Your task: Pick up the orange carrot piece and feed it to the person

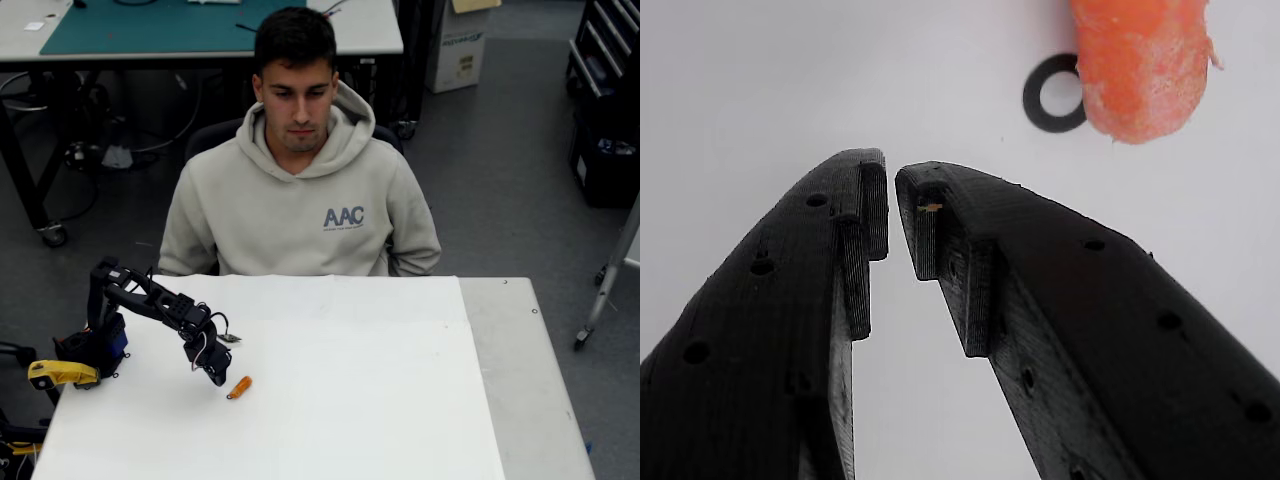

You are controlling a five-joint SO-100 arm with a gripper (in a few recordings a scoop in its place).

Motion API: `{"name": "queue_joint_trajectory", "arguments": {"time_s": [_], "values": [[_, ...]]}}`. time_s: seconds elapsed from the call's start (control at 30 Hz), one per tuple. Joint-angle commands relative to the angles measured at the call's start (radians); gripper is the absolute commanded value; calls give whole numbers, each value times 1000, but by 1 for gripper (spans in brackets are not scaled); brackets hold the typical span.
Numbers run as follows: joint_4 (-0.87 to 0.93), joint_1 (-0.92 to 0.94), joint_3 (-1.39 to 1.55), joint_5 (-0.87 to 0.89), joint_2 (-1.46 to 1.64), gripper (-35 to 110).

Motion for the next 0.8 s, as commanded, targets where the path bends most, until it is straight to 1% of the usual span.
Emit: {"name": "queue_joint_trajectory", "arguments": {"time_s": [0.0, 0.5, 0.77], "values": [[8, 23, -3, 15, 55, -3], [9, 23, -109, 49, 58, -3], [9, 18, -158, 106, 58, -3]]}}
